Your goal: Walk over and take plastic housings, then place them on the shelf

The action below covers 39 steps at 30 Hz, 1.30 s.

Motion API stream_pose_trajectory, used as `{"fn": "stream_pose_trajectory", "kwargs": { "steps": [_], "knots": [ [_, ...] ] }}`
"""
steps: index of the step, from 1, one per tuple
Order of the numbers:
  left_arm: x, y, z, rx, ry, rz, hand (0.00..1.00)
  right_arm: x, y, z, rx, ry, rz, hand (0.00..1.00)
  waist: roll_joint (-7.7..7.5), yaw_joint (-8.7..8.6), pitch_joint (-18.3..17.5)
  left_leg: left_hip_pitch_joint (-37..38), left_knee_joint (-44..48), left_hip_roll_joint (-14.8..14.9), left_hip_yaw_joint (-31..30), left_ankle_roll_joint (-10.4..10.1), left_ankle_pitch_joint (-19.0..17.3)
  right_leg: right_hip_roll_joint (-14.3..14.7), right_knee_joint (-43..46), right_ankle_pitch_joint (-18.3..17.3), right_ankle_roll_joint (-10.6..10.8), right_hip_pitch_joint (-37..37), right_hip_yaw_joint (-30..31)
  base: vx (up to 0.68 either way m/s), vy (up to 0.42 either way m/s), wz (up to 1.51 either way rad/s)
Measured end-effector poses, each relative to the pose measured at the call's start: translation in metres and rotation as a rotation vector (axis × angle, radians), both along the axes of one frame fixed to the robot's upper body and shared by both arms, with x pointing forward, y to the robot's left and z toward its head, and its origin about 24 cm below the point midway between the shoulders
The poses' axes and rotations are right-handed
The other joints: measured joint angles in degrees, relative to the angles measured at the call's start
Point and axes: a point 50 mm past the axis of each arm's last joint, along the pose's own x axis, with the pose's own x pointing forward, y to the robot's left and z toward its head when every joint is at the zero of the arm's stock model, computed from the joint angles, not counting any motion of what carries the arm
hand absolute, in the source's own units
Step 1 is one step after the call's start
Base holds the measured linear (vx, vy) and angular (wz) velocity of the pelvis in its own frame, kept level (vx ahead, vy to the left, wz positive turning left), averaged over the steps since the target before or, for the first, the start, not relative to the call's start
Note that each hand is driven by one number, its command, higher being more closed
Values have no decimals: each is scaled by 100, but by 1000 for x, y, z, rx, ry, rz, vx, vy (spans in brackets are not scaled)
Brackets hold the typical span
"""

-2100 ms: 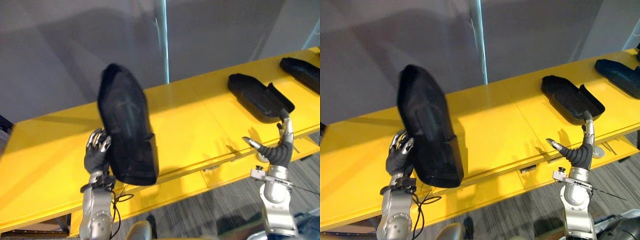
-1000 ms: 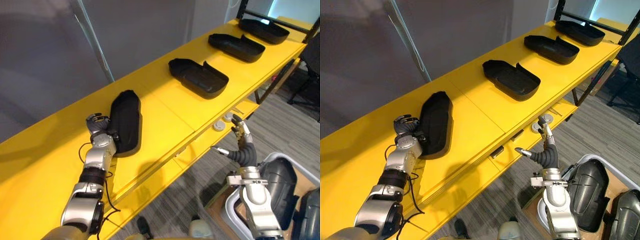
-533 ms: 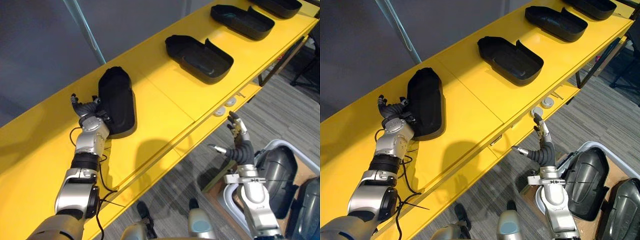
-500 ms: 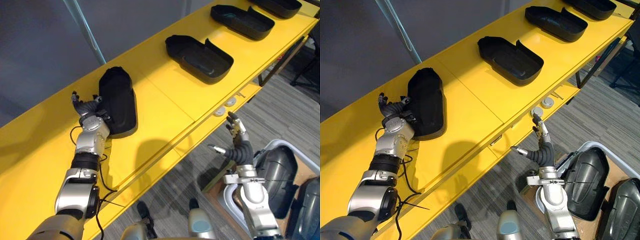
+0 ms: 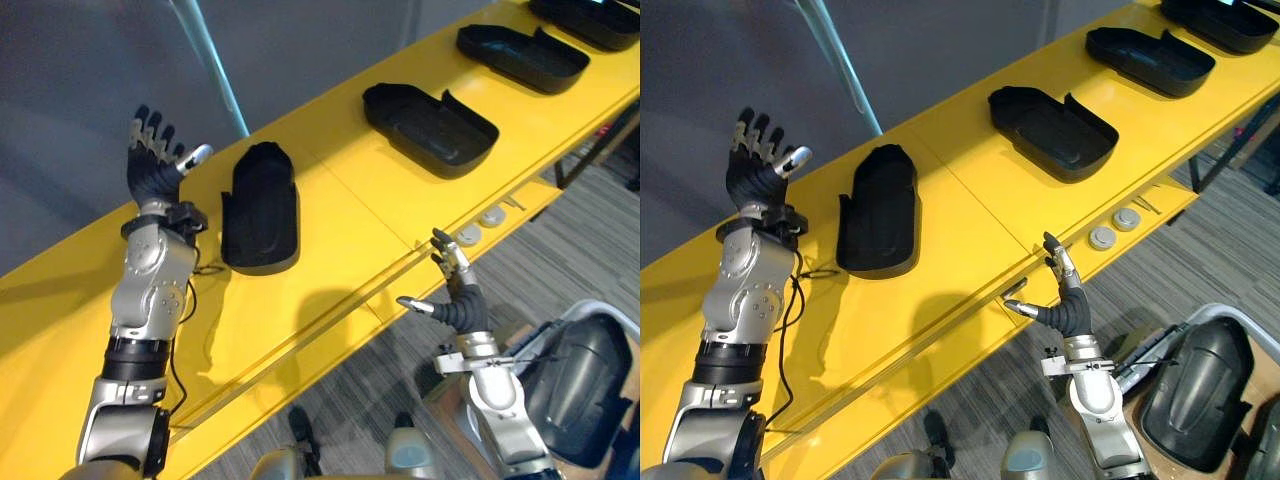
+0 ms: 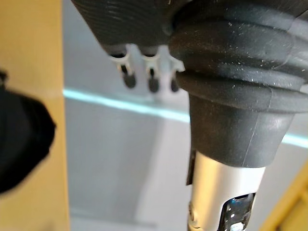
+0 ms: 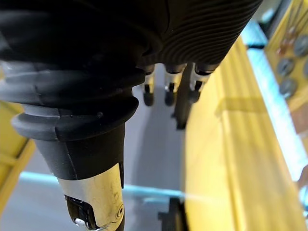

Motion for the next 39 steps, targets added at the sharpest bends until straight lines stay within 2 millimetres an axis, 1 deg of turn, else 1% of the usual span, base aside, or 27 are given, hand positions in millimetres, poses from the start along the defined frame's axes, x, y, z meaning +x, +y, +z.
{"fn": "stream_pose_trajectory", "kwargs": {
  "steps": [2,3,4,5,6,7,8,9,11,12,14,15,17,18,19,21,22,23,24,25,26,28,29,31,32,35,39],
  "knots": [
    [-10,10,3,-11,-60,37,0,3,1,3,26,-1,41,0,53,45,-36,10,0,-7,-66,-1,9,-4,-37,1,2,83,-77,3,-2,20],
    [-25,16,13,-16,-166,66,0,5,4,5,62,4,96,0,70,117,-76,14,0,-14,-164,-5,18,-4,-69,1,2,144,-155,1,-4,27],
    [-34,19,18,-16,-217,81,0,6,6,7,74,1,120,0,74,133,-85,14,0,-17,-199,-4,27,-5,-84,1,2,175,-200,1,-7,29],
    [-47,23,23,-11,-291,110,0,8,12,9,86,-6,163,0,80,164,-110,8,0,-24,-259,-5,35,-6,-105,1,2,213,-263,1,-10,27],
    [-63,25,23,-8,-361,153,0,11,21,12,105,-9,226,0,97,260,-197,0,-2,-34,-318,-6,38,-8,-165,6,8,280,-347,7,-9,27],
    [-71,23,20,-13,-384,169,0,12,27,12,109,-8,256,0,99,319,-264,-2,-2,-39,-347,-6,38,-10,-192,6,10,311,-385,30,-10,33],
    [-86,18,10,-12,-402,197,0,13,37,12,127,-2,314,0,93,448,-401,-5,-2,-55,-458,-7,38,-10,-265,8,12,399,-483,38,-12,33],
    [-93,15,3,-5,-395,217,0,15,44,13,131,0,341,0,90,499,-457,-10,-2,-62,-517,-12,42,-10,-286,8,12,451,-569,40,-15,51],
    [-113,8,-27,12,-309,282,0,25,70,14,171,18,439,0,42,737,-540,-2,-2,-77,-780,-40,86,20,-392,8,11,663,-839,3,-29,55],
    [-115,6,-34,27,-275,297,0,28,76,14,179,29,453,0,28,789,-544,-9,-3,-81,-854,-43,107,32,-418,8,11,718,-921,-37,-42,60],
    [-125,1,-57,31,-155,312,0,43,101,9,179,97,495,0,-44,1059,-575,-11,-5,-99,-1125,-57,166,63,-479,3,3,910,-1210,-53,-34,58],
    [-126,0,-62,26,-124,311,0,45,107,7,181,115,496,0,-62,1120,-579,-10,-5,-111,-1196,-60,176,65,-489,0,-1,960,-1289,-52,-30,51],
    [-136,-1,-84,15,2,334,0,53,130,3,200,171,505,0,-112,1390,-591,-15,-10,-141,-1341,-57,203,64,-531,-17,-20,1041,-1440,-64,-12,36],
    [-138,-1,-89,11,37,336,0,54,135,2,203,183,509,0,-122,1420,-588,-24,-12,-155,-1409,-65,212,63,-539,-22,-26,1077,-1511,-68,-6,45],
    [-142,-1,-101,1,105,341,0,56,144,1,211,200,512,0,-156,1452,-592,-67,-15,-184,-1569,-72,243,57,-546,-58,-43,1135,-1679,-64,-17,56],
    [-148,0,-119,-18,204,345,0,62,154,0,210,220,507,0,-214,1597,-584,-126,-18,-221,-1694,-85,286,62,-558,-72,-37,1159,-1837,-67,-12,45],
    [-152,-1,-128,-28,246,342,0,65,157,0,209,231,493,0,-258,1689,-583,-157,-38,-242,-1763,-85,309,66,-576,-73,-37,1185,-1921,-61,-6,46],
    [-157,-2,-136,-45,288,336,0,71,161,0,209,251,463,0,-335,1728,-609,-236,-43,-244,-1895,-87,353,68,-585,-74,-39,1188,-2028,-54,-13,55],
    [-161,-5,-142,-76,310,309,0,79,164,1,213,271,414,0,-378,1846,-603,-282,-42,-249,-1965,-85,388,73,-583,-74,-40,1192,-2145,-51,-19,49],
    [-163,-6,-145,-83,318,295,0,83,164,0,217,284,384,0,-388,1893,-600,-303,-42,-258,-2026,-79,408,80,-583,-74,-40,1193,-2181,-47,-22,38],
    [-163,-10,-149,-89,330,261,0,90,164,-2,224,324,316,0,-381,1993,-575,-313,-41,-279,-2087,-75,437,78,-578,-74,-40,1231,-2282,-53,-15,36],
    [-165,-17,-154,-113,341,198,0,98,164,-11,237,414,218,0,-371,2060,-568,-304,-43,-326,-2182,-66,447,73,-579,-73,-39,1291,-2329,-52,-2,27],
    [-165,-24,-156,-121,342,151,0,101,164,-15,255,451,146,0,-354,2140,-558,-310,-44,-328,-2185,-61,444,74,-578,-74,-39,1291,-2348,-55,4,12],
    [-162,-35,-160,-135,352,98,0,105,163,-19,293,487,45,0,-322,2159,-539,-346,-44,-329,-2192,-64,445,76,-576,-74,-38,1289,-2417,-61,1,12],
    [-161,-42,-166,-173,369,62,0,107,161,-18,303,487,-29,0,-291,2165,-521,-373,-44,-324,-2191,-64,445,80,-576,-74,-38,1279,-2437,-57,1,14],
    [-159,-64,-181,-237,422,-35,0,114,147,-16,307,458,-198,0,-216,2174,-476,-411,-40,-315,-2176,-68,451,88,-575,-68,-37,1245,-2431,-38,-2,3],
    [-157,-84,-194,-289,473,-123,0,118,135,-9,325,416,-329,0,-188,2180,-460,-458,-19,-233,-2116,-77,512,136,-559,-59,-24,1157,-2359,-5,-38,-10]
  ]
}}
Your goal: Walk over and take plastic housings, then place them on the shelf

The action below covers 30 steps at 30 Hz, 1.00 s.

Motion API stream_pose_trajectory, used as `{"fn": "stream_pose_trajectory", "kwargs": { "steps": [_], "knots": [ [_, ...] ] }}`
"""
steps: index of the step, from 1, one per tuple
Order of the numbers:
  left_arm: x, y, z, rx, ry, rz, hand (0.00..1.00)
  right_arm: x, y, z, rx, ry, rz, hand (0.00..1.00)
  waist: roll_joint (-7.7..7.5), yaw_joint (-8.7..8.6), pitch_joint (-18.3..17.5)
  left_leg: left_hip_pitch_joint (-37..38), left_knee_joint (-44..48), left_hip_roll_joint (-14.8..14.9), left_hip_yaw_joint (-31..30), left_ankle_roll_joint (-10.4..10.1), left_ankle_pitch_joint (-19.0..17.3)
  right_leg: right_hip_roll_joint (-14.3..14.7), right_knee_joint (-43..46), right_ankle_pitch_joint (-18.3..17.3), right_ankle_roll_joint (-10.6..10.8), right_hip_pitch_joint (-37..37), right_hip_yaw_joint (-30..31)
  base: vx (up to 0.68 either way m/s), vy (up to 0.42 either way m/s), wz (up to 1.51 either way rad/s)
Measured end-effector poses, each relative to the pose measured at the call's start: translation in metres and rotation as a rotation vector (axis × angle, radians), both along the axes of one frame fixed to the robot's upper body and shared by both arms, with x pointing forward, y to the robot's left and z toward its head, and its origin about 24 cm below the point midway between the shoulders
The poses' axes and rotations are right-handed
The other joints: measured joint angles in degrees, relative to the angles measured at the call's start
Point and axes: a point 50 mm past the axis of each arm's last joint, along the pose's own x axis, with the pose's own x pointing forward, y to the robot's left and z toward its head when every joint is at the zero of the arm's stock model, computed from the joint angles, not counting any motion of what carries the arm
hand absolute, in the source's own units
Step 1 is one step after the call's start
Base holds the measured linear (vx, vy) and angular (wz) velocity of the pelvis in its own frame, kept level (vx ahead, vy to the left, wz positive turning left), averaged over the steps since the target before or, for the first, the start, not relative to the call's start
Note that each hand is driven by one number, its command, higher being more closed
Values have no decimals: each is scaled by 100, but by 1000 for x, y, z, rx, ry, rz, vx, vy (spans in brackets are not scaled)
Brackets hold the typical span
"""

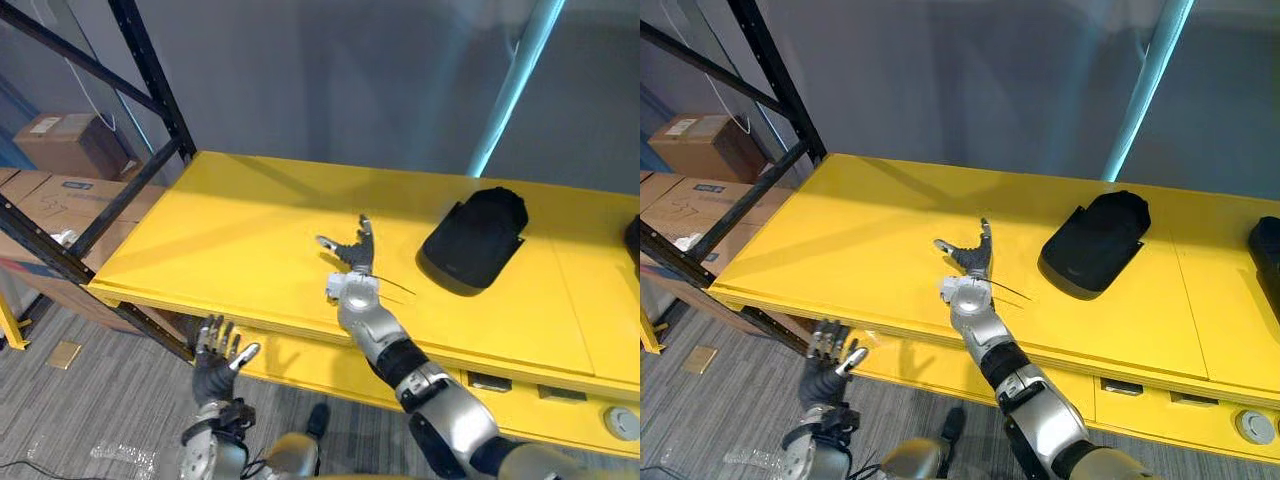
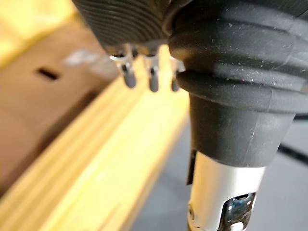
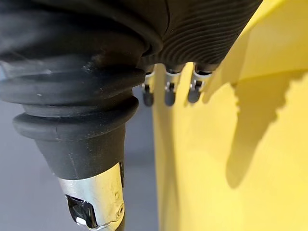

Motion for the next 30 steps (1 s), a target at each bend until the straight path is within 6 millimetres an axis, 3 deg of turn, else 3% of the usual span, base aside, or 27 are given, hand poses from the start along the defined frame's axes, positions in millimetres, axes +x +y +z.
{"fn": "stream_pose_trajectory", "kwargs": {
  "steps": [2,7,13,20,23,30],
  "knots": [
    [4,-9,-6,-7,10,-43,0,5,-5,11,-12,-35,-62,0,76,16,56,-40,0,105,54,-4,1,90,-2,9,-17,-74,88,-9,-70,-15],
    [5,-10,-12,16,16,-62,0,12,-18,26,-6,-100,-153,0,200,12,126,-39,0,259,64,-55,-20,223,19,-24,-72,-98,107,-13,-88,-5],
    [1,-8,-21,9,55,-67,0,13,-25,30,-112,-161,-153,0,208,-15,136,-45,1,340,118,-116,-56,256,158,-118,-133,-200,208,14,-55,-6],
    [-2,-11,-30,-26,96,-75,0,0,-43,-1,-145,-96,-125,0,107,-88,200,-5,1,401,334,-122,-58,219,383,-184,-143,-330,409,7,-19,-14],
    [-3,-16,-33,-41,110,-89,0,-1,-45,-2,-169,-108,-95,0,64,-186,226,17,0,416,411,-130,-100,186,450,-212,-152,-412,507,-42,9,-16],
    [-5,-18,-35,-54,125,-91,0,-13,-47,-12,-203,-115,-39,0,7,-204,219,50,-1,410,564,-122,-120,133,454,-203,-128,-466,581,-21,3,-10]
  ]
}}
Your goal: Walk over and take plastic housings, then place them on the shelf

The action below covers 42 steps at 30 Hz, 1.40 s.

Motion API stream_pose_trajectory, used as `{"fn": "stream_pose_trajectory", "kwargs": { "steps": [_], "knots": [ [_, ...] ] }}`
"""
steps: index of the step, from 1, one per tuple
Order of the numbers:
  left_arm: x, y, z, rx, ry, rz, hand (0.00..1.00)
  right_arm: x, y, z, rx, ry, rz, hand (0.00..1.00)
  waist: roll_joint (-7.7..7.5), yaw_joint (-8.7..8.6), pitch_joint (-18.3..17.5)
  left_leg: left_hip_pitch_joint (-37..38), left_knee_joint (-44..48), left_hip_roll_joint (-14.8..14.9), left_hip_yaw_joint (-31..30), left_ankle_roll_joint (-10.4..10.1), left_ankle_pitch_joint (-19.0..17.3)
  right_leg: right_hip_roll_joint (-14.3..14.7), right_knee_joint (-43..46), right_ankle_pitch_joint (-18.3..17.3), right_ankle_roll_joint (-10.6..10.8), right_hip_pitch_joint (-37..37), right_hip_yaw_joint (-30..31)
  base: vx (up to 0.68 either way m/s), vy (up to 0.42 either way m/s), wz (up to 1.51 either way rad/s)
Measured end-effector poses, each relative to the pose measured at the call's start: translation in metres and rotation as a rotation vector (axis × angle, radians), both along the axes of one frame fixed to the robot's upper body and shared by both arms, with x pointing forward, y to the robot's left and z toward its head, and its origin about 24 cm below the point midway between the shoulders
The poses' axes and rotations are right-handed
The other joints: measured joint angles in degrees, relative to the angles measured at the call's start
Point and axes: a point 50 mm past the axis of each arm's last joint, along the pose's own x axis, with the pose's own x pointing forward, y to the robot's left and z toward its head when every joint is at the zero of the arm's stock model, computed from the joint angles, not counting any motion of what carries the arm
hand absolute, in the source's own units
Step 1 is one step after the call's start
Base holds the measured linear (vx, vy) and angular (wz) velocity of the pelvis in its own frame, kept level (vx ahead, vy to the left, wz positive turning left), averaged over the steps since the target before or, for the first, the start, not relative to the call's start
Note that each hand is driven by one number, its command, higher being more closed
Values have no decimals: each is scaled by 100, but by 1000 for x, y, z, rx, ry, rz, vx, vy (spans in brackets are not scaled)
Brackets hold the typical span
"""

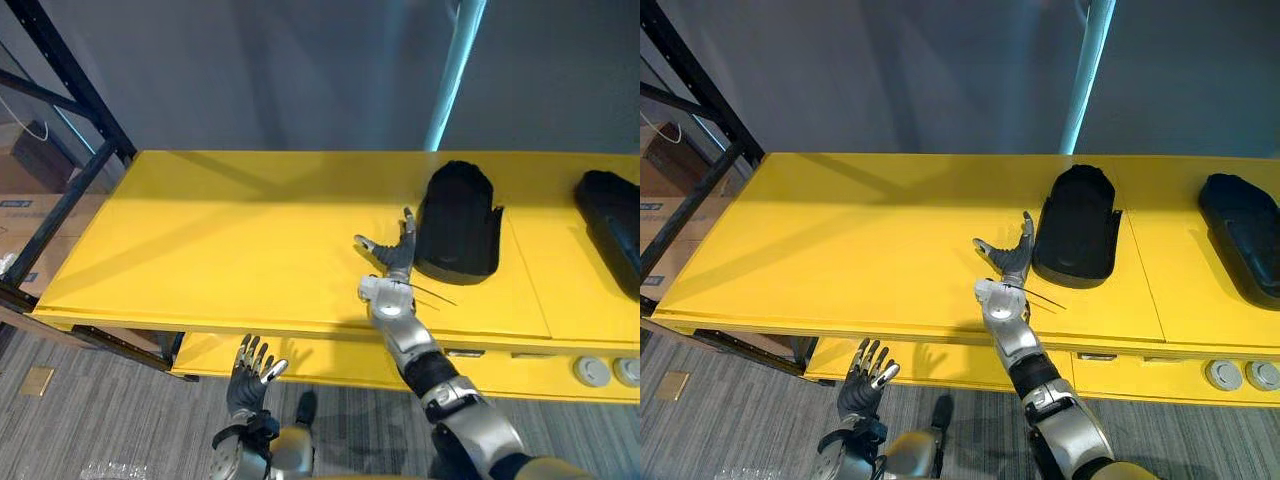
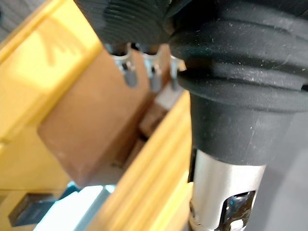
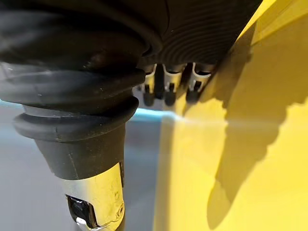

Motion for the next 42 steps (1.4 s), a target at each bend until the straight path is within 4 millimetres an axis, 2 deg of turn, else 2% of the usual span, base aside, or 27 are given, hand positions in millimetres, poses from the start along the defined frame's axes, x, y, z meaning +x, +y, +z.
{"fn": "stream_pose_trajectory", "kwargs": {
  "steps": [6,10,15,21,23,31,37,40,42],
  "knots": [
    [-5,3,-3,19,19,-11,0,-9,-1,-9,-17,7,39,0,-222,-17,-77,3,0,-11,63,25,-17,-11,-42,23,30,-8,82,6,-4,-2],
    [-6,2,-4,20,28,-20,0,-12,-5,-12,-35,8,34,0,-265,-37,-101,5,-4,-12,104,32,-22,-15,-77,37,47,-10,110,3,-4,-5],
    [-6,0,-5,21,45,-21,0,-18,-9,-17,-26,17,20,0,-330,-167,-139,4,-23,-16,131,37,-26,-17,-126,62,63,-6,128,0,0,0],
    [-3,-1,-5,22,52,-25,0,-22,-34,-21,-28,26,-35,0,-415,-191,-190,3,-23,-17,145,53,-37,-17,-150,72,61,-2,138,0,0,0],
    [-2,-1,-5,23,58,-28,0,-21,-43,-21,-30,28,-55,0,-418,-246,-192,4,-23,-17,147,53,-37,-16,-151,80,57,-1,140,0,0,0],
    [-1,-2,-5,21,64,-33,0,-26,-52,-22,-37,17,-32,0,-423,-304,-194,13,-22,-13,175,68,-42,-13,-156,84,55,-2,181,0,0,0],
    [-1,0,-4,15,64,-21,0,-26,-49,-14,14,-41,158,0,-423,-306,-195,5,-21,-21,199,79,-49,-13,-159,117,44,0,202,0,0,0],
    [-4,0,-3,0,66,-3,0,-35,-51,10,51,-176,251,0,-426,-330,-196,2,-21,-47,200,66,-38,-30,-164,140,55,8,186,0,0,0],
    [-5,1,-3,-5,69,2,0,-42,-59,27,81,-269,267,0,-439,-349,-204,0,-22,-64,196,72,-42,-46,-165,141,57,4,175,0,0,2]
  ]
}}
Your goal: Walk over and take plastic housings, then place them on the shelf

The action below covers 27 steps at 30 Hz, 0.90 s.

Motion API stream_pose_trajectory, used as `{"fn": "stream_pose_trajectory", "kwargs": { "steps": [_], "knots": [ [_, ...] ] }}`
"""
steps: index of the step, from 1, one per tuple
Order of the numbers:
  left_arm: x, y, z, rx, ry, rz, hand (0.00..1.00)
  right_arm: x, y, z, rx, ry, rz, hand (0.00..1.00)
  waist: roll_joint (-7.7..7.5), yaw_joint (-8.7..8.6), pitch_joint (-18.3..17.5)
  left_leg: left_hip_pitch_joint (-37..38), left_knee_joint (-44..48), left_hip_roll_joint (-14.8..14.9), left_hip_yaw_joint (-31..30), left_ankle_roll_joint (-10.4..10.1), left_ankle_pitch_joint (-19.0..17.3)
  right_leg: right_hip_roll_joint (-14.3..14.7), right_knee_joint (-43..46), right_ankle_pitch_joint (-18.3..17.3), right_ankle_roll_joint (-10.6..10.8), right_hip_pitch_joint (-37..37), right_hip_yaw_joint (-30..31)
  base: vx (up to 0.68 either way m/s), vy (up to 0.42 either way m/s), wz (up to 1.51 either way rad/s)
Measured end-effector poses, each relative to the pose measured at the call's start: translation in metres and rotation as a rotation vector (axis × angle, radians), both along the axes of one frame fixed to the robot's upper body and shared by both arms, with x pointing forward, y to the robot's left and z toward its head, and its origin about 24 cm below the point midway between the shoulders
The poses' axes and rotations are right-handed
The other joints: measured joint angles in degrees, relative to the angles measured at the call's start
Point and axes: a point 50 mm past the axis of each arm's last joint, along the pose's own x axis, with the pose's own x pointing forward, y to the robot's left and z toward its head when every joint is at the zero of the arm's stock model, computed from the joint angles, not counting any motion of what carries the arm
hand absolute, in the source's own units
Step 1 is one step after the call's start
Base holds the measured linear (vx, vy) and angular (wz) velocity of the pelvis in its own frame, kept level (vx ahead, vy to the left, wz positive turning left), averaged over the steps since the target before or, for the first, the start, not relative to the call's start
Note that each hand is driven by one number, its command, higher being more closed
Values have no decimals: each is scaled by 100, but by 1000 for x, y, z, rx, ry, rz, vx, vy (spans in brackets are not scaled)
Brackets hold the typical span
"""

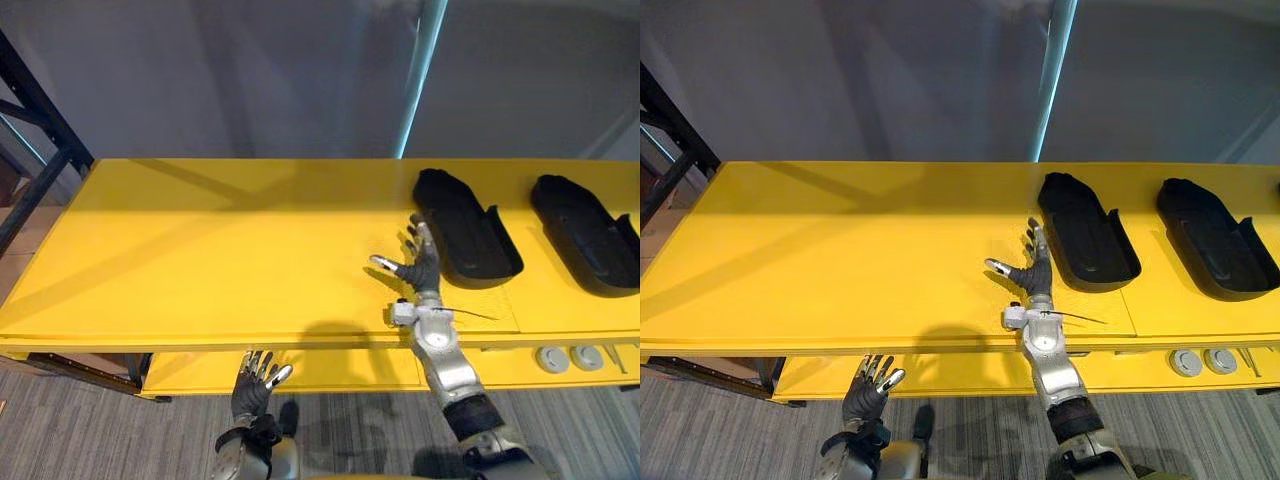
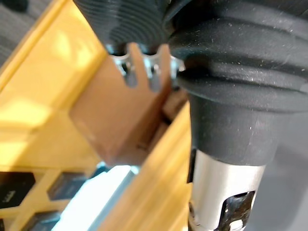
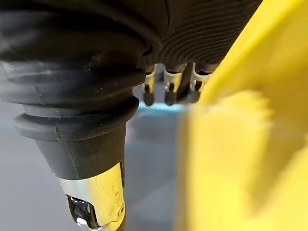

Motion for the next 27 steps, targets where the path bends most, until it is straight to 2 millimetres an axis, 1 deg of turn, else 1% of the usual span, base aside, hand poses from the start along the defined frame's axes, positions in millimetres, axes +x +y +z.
{"fn": "stream_pose_trajectory", "kwargs": {
  "steps": [1,2,3,4,5,9,11,13,17,21,23,27],
  "knots": [
    [-1,2,0,2,0,4,0,-6,-9,9,19,-52,-16,0,-11,-30,-7,-1,-1,-11,-6,9,-12,-8,-3,0,1,1,-9,0,0,4],
    [-3,5,-1,11,2,17,0,-10,-19,17,33,-96,-48,0,-28,-98,-17,-5,-2,-24,-10,10,-24,-15,-6,0,2,1,-18,0,0,3],
    [-3,7,-1,22,3,20,0,-12,-26,20,35,-114,-72,0,-35,-124,-21,-5,-2,-30,-10,13,-26,-21,-6,1,3,0,-18,0,0,0],
    [-5,8,-1,33,6,25,0,-16,-37,24,33,-136,-115,0,-41,-150,-25,-4,-2,-35,-1,11,-27,-30,-8,4,9,-3,-14,0,0,-4],
    [-6,10,-2,38,9,35,0,-20,-57,27,25,-155,-202,0,-56,-208,-35,-5,-2,-40,25,10,-27,-40,-17,13,24,-12,4,0,0,-6],
    [-9,16,-3,45,18,58,0,-27,-92,31,-7,-156,-360,0,-59,-293,-50,3,-2,-41,129,11,-39,-43,-104,26,37,-48,93,-11,6,-12],
    [-9,16,-3,46,18,58,0,-28,-101,30,-26,-129,-393,0,-55,-297,-53,1,-2,-42,136,11,-38,-37,-112,36,33,-56,99,-6,1,-3],
    [-9,16,-2,44,18,57,0,-27,-105,26,-43,-95,-405,0,-56,-296,-54,0,-1,-43,135,10,-37,-34,-112,41,30,-58,99,0,0,0],
    [-9,14,-2,41,17,49,0,-22,-112,10,-69,25,-413,0,-53,-284,-56,-21,1,-50,131,32,-19,-38,-112,67,28,-75,104,0,0,0],
    [-9,13,-1,42,14,42,0,-18,-125,-5,-51,134,-431,0,-40,-283,-64,-68,21,-58,119,51,2,-47,-75,92,36,-110,107,0,0,0],
    [-9,12,0,40,14,41,0,-16,-139,-14,34,179,-453,0,-39,-287,-64,-65,23,-65,116,62,13,-60,-60,95,40,-109,107,0,0,0],
    [-9,11,-1,50,22,11,0,-16,-151,-28,124,239,-480,0,-38,-289,-63,-11,20,-51,128,65,11,-60,-72,98,47,-37,140,0,0,0]
  ]
}}
